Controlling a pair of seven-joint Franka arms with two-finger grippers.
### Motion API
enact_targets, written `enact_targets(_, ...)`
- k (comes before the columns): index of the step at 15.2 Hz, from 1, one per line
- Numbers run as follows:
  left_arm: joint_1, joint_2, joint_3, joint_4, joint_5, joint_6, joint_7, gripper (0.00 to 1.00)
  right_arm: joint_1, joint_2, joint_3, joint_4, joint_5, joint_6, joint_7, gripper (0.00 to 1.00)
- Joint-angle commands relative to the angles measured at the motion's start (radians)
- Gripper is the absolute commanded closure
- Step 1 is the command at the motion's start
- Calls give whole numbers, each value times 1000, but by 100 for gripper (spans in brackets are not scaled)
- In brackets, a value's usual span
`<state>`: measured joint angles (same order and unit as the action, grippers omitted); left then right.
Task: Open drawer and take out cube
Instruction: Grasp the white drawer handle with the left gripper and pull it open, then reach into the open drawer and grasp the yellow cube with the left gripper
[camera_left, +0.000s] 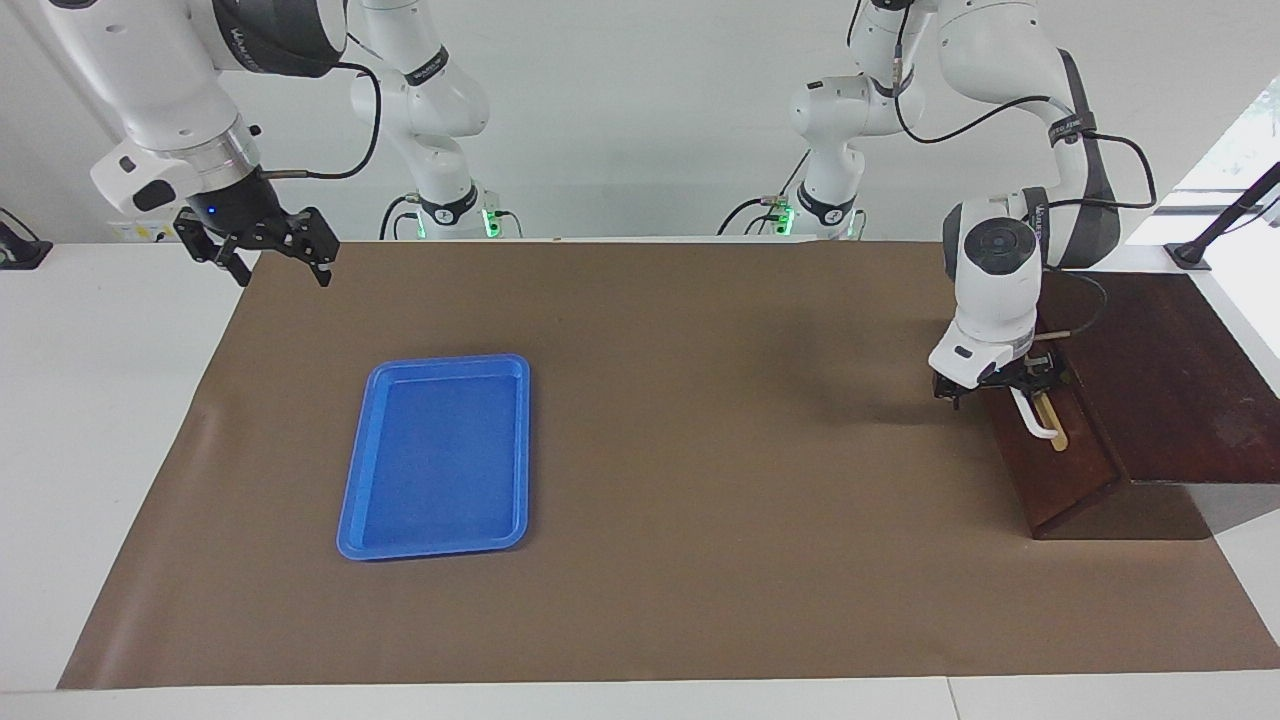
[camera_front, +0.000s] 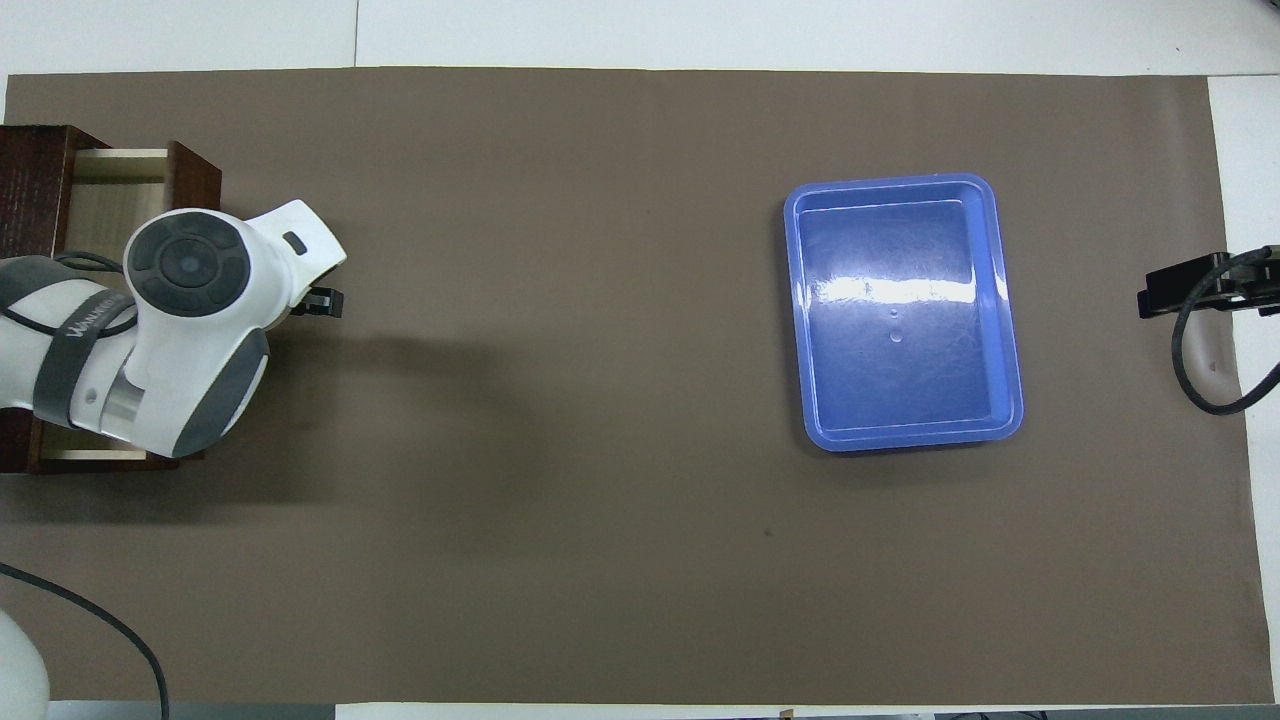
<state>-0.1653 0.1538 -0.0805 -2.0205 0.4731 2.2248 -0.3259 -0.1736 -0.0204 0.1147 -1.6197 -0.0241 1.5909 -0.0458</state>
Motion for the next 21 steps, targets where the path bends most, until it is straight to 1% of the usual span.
enact_targets(1, -66, 12, 8, 13, -42, -4, -53, 0, -17, -15, 10, -5, 35, -6, 11, 0)
enact_targets(4, -76, 12, 8, 12, -42, -14, -64, 0, -18, -15, 6, -5, 44, -5, 20, 0)
enact_targets(5, -74, 13, 8, 31, -47, -45, -64, 0, -20, -15, 5, -5, 46, -3, 17, 0)
enact_targets(6, -72, 26, 8, 116, -79, -127, -62, 0, -20, -15, 3, -5, 44, 0, 8, 0)
enact_targets(8, -65, 102, 11, 382, -213, -360, -62, 0, -18, -16, 2, -5, 44, 0, -8, 0)
enact_targets(9, -59, 127, 21, 485, -262, -458, -64, 0, -18, -16, 2, -6, 44, 1, -15, 0)
enact_targets(10, -30, 136, 27, 535, -283, -514, -64, 0, -18, -16, 2, -6, 46, 1, -17, 0)
enact_targets(11, 16, 132, 30, 540, -292, -524, -68, 0, -18, -16, 0, -6, 46, 0, -17, 0)
enact_targets(14, 148, 113, 30, 529, -339, -524, -100, 0, -20, -16, -1, -6, 52, 1, -20, 0)
enact_targets(15, 197, 110, 30, 517, -362, -515, -137, 0, -20, -16, -3, -6, 52, 0, -20, 0)
enact_targets(16, 220, 93, 30, 482, -385, -493, -177, 0, -20, -16, -3, -6, 52, -2, -20, 0)
enact_targets(17, 227, 61, 30, 407, -393, -443, -235, 0, -20, -16, -3, -6, 52, -2, -17, 0)
enact_targets(19, 227, -3, 30, 239, -393, -304, -310, 0, -20, -16, -7, -9, 52, 0, -19, 0)
enact_targets(21, 236, -58, 30, 113, -393, -226, -360, 0, -20, -18, -10, -9, 52, -3, -16, 0)
